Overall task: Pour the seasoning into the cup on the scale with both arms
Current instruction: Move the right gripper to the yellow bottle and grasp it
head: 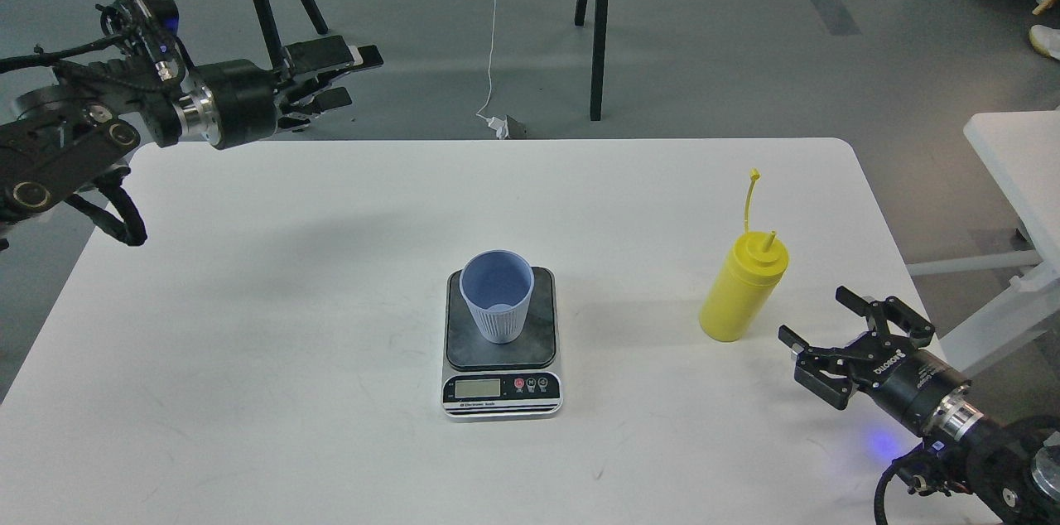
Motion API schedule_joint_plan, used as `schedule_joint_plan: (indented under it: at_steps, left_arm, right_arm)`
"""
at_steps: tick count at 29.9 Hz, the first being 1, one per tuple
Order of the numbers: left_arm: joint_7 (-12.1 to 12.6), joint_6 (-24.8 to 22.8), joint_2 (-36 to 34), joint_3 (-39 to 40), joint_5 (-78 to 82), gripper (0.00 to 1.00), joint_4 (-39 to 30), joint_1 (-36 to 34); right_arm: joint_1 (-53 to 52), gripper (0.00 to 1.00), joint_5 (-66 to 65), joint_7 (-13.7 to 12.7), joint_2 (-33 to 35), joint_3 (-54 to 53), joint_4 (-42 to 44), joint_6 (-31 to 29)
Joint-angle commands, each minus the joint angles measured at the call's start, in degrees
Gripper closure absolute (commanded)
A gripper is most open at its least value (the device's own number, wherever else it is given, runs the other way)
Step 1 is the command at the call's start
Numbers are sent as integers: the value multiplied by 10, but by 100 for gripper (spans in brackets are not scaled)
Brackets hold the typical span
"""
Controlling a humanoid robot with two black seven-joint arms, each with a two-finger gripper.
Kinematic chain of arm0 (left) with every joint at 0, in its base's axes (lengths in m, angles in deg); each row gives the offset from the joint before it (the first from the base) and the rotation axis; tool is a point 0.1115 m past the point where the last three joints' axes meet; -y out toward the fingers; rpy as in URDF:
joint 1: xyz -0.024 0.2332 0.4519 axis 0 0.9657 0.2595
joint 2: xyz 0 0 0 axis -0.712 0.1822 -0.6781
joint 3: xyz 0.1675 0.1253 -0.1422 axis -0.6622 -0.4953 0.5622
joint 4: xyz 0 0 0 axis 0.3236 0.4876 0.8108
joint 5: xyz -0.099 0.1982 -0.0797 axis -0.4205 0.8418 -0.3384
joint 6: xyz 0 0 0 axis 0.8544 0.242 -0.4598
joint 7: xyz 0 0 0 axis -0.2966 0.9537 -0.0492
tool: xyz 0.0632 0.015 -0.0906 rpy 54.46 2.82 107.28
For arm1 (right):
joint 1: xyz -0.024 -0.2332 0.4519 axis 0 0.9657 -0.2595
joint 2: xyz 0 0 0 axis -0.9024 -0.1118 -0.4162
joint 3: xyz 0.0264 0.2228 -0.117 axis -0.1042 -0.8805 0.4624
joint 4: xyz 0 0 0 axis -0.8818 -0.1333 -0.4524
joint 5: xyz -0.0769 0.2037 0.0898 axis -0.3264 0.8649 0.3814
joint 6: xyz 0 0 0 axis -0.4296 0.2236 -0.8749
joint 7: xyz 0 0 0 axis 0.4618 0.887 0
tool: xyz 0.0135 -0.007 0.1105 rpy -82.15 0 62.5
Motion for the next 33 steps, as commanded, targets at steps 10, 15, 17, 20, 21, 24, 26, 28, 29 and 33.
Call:
schedule_joint_plan:
  at_steps: [10,15,17,20,21,24,26,28,29,33]
  left_arm:
    - [0,0,1,-1,2,1,-1,19]
    - [0,0,0,-1,2,1,-1,19]
    - [0,0,0,-1,2,1,-1,20]
    - [0,0,0,-1,2,1,-1,20]
    - [0,0,0,-1,2,1,-1,20]
    - [0,0,0,0,2,1,-1,20]
    - [0,0,-1,0,2,1,-1,20]
    - [0,0,0,0,2,1,-1,20]
    - [0,0,0,0,2,1,-1,20]
    - [0,0,0,0,1,1,-1,20]
  right_arm:
    - [-57,1,-17,0,-66,19,75,0]
    - [-84,1,-33,0,-100,20,109,0]
    - [-91,1,-38,0,-110,19,112,0]
    - [-96,1,-42,0,-123,20,114,0]
    - [-96,1,-44,0,-128,20,116,0]
    - [-96,13,-57,0,-133,20,118,0]
    - [-96,64,-69,0,-134,20,112,0]
    - [-98,90,-80,0,-134,18,117,0]
    - [-97,95,-82,0,-133,16,113,0]
    - [-140,98,-83,0,-119,10,105,0]
